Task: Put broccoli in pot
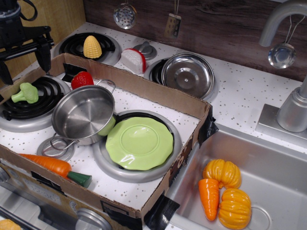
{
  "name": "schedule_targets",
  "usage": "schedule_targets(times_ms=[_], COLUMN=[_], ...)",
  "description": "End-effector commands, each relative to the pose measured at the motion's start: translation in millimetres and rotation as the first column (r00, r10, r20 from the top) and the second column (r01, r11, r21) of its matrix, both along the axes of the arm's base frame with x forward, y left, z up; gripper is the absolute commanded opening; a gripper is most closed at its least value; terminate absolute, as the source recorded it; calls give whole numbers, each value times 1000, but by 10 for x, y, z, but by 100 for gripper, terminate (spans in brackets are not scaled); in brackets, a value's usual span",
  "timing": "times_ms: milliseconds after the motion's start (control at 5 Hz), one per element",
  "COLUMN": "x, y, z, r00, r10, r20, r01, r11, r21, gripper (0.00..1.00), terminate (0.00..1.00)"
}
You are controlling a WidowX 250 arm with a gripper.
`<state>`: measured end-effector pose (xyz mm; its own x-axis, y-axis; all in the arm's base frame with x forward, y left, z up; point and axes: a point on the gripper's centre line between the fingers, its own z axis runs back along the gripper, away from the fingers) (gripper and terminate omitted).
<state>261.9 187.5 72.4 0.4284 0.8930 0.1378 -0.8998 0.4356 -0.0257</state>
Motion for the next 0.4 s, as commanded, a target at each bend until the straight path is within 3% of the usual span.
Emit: schedule_targets(times_ms=[0, 200], x=[-36, -92], y=[54, -29], z=[4, -70], r00=[982, 961], r10=[187, 275], r20=[-14, -41], r01=[-187, -277], r11=[981, 957], r21=[-49, -83], gripper=[100, 100], terminate=[0, 0])
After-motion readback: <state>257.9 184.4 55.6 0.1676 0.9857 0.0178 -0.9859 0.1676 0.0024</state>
